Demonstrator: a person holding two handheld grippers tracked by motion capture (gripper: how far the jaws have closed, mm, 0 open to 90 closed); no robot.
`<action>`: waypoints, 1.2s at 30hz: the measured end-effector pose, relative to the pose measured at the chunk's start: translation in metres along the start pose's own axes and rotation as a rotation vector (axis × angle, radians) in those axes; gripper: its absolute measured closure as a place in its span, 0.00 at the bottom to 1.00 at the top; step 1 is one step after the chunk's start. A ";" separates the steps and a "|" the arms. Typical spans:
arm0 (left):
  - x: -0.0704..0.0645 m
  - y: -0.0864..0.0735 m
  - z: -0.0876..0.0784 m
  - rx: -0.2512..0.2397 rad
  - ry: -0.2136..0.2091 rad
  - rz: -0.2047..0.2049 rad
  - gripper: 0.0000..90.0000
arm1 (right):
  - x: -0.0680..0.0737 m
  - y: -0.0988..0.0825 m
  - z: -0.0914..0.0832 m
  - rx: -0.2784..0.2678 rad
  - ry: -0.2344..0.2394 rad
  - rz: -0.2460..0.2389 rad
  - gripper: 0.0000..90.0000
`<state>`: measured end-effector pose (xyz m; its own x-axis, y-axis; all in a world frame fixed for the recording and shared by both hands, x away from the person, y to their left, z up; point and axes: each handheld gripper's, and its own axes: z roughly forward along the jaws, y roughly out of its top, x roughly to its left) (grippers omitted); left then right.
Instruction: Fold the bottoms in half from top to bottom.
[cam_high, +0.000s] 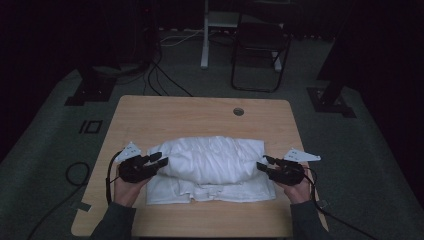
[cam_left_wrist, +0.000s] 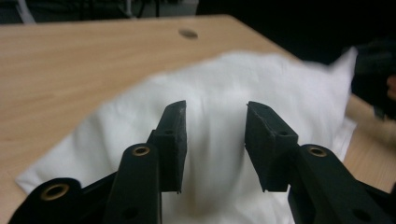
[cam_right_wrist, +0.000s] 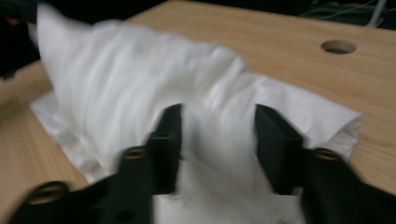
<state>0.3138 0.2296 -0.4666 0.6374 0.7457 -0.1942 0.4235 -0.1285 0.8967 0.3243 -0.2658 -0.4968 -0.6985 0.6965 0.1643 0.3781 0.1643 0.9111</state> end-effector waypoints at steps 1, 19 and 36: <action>-0.002 0.005 0.001 -0.002 0.020 0.007 0.64 | 0.000 0.002 -0.001 -0.014 -0.006 0.005 0.53; -0.041 -0.051 0.085 0.334 0.022 0.094 0.79 | 0.044 -0.023 0.066 0.246 -0.083 -0.098 0.79; -0.021 -0.062 0.089 0.307 0.126 0.097 0.80 | 0.035 -0.052 0.073 0.287 -0.142 -0.028 0.84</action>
<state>0.3316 0.1640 -0.5535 0.6077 0.7928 -0.0457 0.5510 -0.3796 0.7432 0.3244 -0.1993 -0.5661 -0.6269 0.7761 0.0681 0.5301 0.3609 0.7673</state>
